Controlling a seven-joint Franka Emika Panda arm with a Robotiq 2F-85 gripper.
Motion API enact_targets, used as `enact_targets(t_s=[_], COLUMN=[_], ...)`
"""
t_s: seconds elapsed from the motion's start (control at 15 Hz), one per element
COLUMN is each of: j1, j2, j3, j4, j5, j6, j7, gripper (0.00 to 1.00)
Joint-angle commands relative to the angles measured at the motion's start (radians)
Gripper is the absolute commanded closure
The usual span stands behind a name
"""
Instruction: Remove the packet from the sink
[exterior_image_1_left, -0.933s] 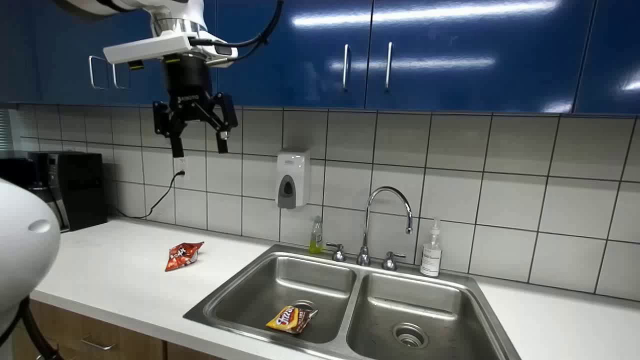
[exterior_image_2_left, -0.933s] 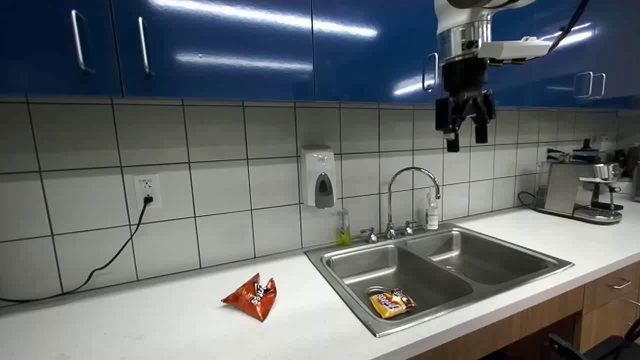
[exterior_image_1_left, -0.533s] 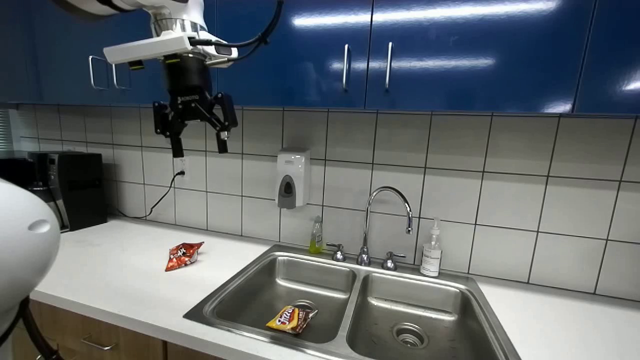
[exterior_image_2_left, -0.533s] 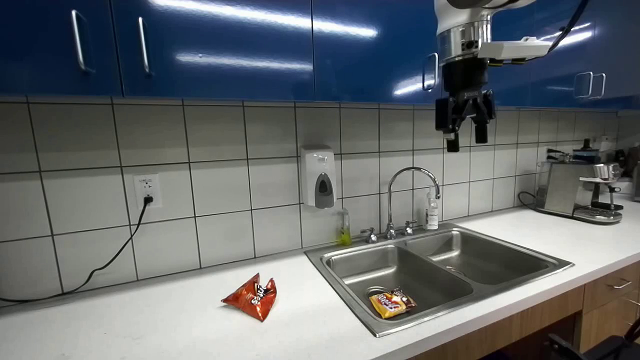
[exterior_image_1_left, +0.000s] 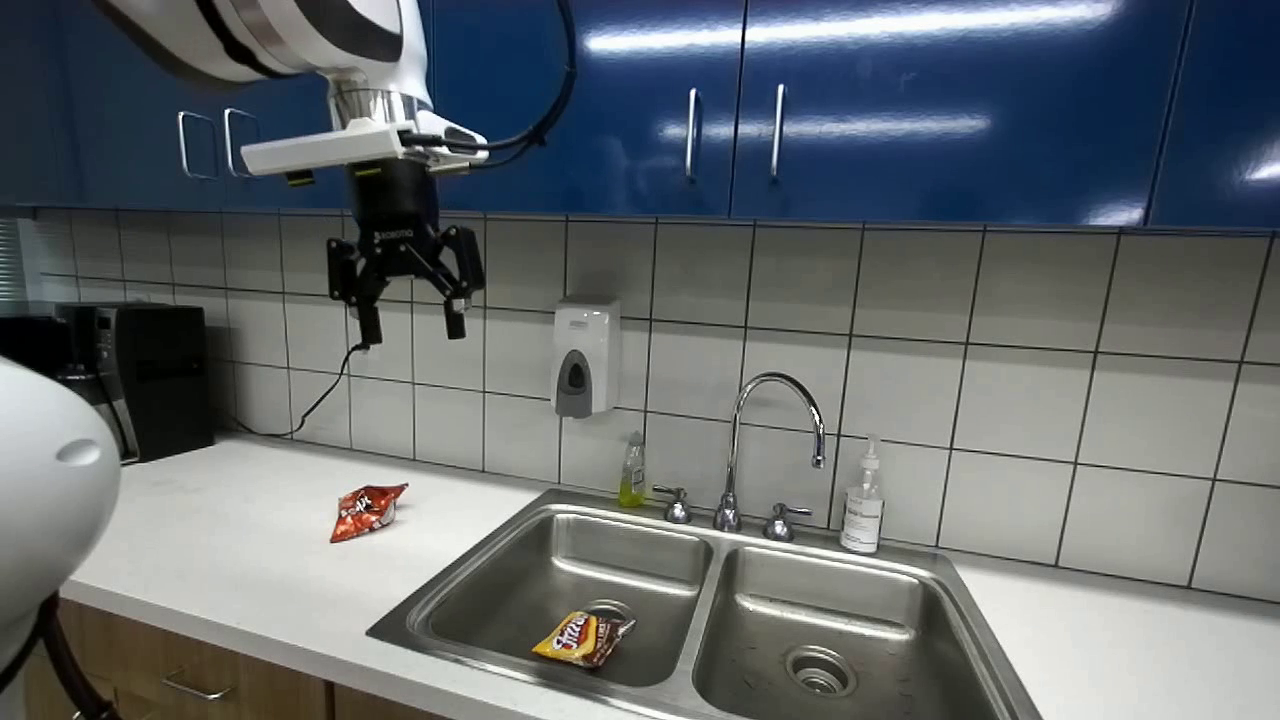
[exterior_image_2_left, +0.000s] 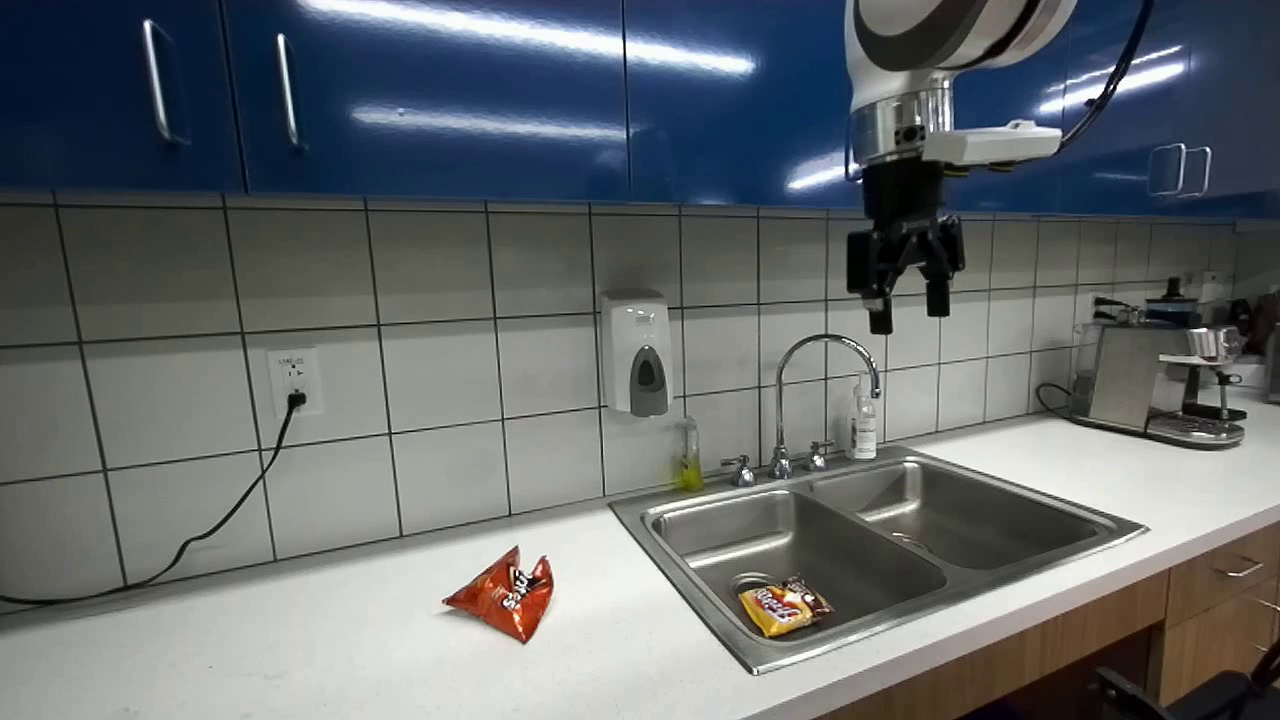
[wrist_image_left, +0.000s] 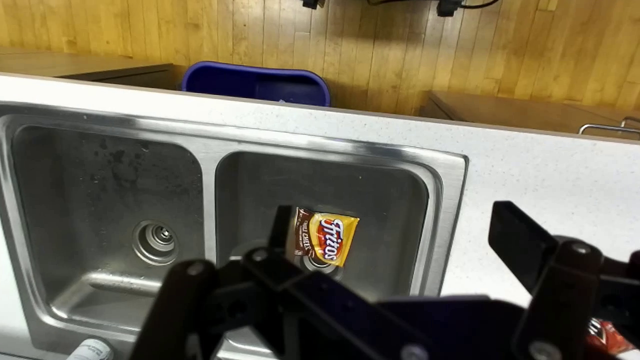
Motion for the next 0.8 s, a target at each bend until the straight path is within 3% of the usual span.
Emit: enact_targets(t_s=[0.0,0.73], j1=[-0.012,-0.057], j2=[0.116,0.408], j3=[-0.01,-0.068], j4=[0.012,0.036], j5=[0.005,-0.002], j6=[0.083,0.275], j7=[0.031,0.049], gripper=[0.0,0.0])
